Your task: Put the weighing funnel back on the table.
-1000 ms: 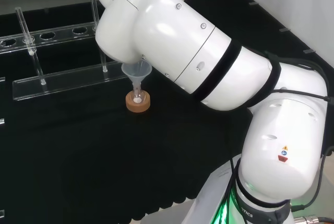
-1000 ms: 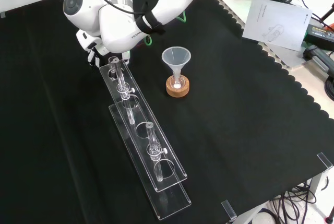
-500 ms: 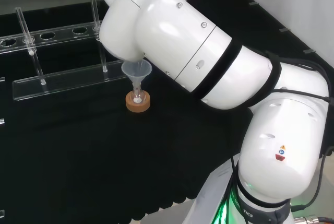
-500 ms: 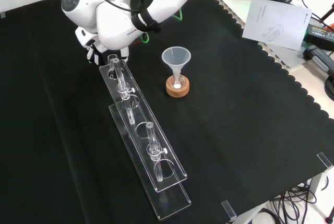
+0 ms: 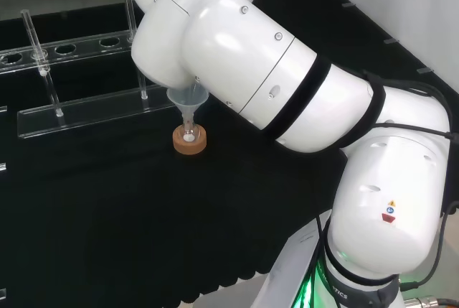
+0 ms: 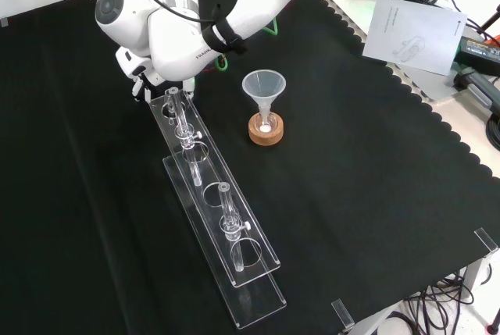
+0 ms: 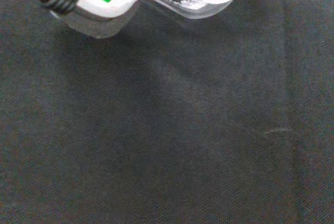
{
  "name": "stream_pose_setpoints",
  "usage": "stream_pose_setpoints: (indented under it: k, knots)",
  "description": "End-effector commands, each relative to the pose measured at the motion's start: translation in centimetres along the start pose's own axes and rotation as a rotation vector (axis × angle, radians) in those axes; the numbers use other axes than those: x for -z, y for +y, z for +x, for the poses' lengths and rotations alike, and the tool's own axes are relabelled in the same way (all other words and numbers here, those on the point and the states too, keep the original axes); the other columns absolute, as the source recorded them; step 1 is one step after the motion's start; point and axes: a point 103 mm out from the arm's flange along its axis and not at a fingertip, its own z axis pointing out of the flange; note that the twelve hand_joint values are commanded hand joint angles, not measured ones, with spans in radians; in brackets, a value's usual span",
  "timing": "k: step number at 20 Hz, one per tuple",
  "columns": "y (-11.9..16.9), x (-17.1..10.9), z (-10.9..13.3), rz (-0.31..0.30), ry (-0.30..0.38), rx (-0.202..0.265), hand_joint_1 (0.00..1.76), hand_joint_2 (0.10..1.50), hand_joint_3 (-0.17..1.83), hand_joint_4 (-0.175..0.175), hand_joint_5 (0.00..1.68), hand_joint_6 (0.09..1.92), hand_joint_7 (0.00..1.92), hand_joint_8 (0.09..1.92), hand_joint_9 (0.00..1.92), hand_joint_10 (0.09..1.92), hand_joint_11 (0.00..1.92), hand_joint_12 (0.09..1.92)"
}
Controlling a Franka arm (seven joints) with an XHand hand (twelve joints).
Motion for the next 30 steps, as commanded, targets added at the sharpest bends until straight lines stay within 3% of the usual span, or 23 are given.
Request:
stream_pose_setpoints:
  k: [1, 5, 8, 14, 20, 30]
  knots:
    - [0.1, -0.2, -0.9, 0.019, 0.019, 0.007, 0.95, 0.77, 0.38, 0.013, 0.8, 0.73, 0.42, 0.68, 0.84, 0.38, 0.71, 1.11]
    - [0.0, 0.2, 0.0, 0.026, 0.026, 0.018, 0.86, 0.67, 0.48, -0.017, 0.42, 0.53, 0.25, 0.66, 0.62, 0.47, 0.47, 1.25]
    - [-0.2, 0.2, -0.2, 0.034, 0.025, 0.031, 0.76, 0.64, 0.44, -0.018, 0.32, 0.29, 0.15, 0.65, 0.48, 0.58, 0.34, 1.31]
    - [-1.2, 2.0, -0.5, -0.037, 0.065, 0.036, 0.68, 0.63, 0.34, -0.015, 0.26, 0.09, 0.06, 0.62, 0.35, 0.64, 0.25, 1.34]
    - [-3.7, 5.1, -2.0, -0.091, 0.084, 0.03, 0.65, 0.63, 0.33, -0.014, 0.26, 0.09, 0.06, 0.62, 0.34, 0.64, 0.23, 1.35]
    - [-9.9, 9.3, -2.0, -0.148, 0.079, 0.007, 0.6, 0.65, 0.32, -0.015, 0.29, 0.09, 0.13, 0.64, 0.4, 0.66, 0.26, 1.36]
